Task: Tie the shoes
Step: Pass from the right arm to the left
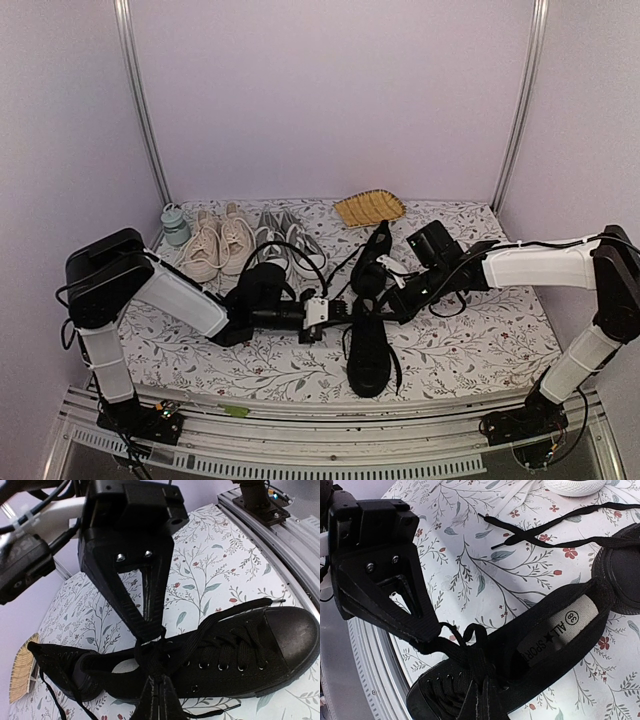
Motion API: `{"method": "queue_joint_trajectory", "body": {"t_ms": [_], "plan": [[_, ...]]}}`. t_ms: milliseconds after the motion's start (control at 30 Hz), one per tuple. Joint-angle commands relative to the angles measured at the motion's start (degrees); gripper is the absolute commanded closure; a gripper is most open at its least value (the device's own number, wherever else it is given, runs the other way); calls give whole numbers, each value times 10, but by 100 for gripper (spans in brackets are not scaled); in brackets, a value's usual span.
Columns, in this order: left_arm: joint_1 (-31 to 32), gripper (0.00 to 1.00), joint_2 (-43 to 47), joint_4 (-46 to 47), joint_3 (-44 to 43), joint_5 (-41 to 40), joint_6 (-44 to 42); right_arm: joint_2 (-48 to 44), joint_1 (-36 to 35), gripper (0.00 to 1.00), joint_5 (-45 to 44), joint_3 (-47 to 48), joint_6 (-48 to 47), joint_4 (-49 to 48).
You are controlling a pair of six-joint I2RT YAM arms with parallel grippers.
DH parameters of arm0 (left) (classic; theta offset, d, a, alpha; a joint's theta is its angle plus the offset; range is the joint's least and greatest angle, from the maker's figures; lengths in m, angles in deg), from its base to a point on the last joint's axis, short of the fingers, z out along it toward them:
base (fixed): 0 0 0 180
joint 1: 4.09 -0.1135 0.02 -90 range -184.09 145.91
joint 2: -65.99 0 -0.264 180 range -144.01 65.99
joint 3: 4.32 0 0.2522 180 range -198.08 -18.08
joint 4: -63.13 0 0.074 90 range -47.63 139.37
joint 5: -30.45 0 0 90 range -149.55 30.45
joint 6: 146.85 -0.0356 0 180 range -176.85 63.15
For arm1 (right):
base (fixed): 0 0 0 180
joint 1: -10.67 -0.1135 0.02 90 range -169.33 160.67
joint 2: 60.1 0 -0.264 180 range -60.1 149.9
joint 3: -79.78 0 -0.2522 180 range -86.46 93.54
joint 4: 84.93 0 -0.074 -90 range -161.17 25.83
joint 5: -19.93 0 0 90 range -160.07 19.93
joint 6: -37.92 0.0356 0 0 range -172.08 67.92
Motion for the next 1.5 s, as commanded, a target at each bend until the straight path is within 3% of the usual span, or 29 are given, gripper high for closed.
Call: {"method": "queue_joint_trajectory", "body": {"t_ms": [0,67,167,367,467,533,667,800,933,1200,1467], "plan": [[-15,100,-15,33,11,-8,19,2,4,99,19,-4,-24,3],[-18,97,-19,40,15,-25,17,11,5,100,27,3,-28,6],[-19,82,-21,34,13,-61,0,12,4,99,30,5,-30,4],[-7,34,39,-70,-1,-44,-50,10,4,99,33,7,-31,0],[-2,23,52,-155,-22,-34,-83,12,4,99,33,7,-31,-1],[6,5,43,-197,-37,-52,-107,12,4,99,32,7,-31,-2],[34,4,22,-161,-47,-67,-140,13,5,100,35,8,-31,-4],[47,4,-7,-104,-69,-93,-117,12,4,99,35,8,-30,-7],[50,7,-21,-105,-82,-88,-104,10,4,99,33,7,-29,-8],[48,51,-39,-99,-95,-117,-104,12,4,99,37,9,-32,-10],[47,60,-64,-79,-100,-146,-79,8,4,100,45,10,-34,-9]]}}
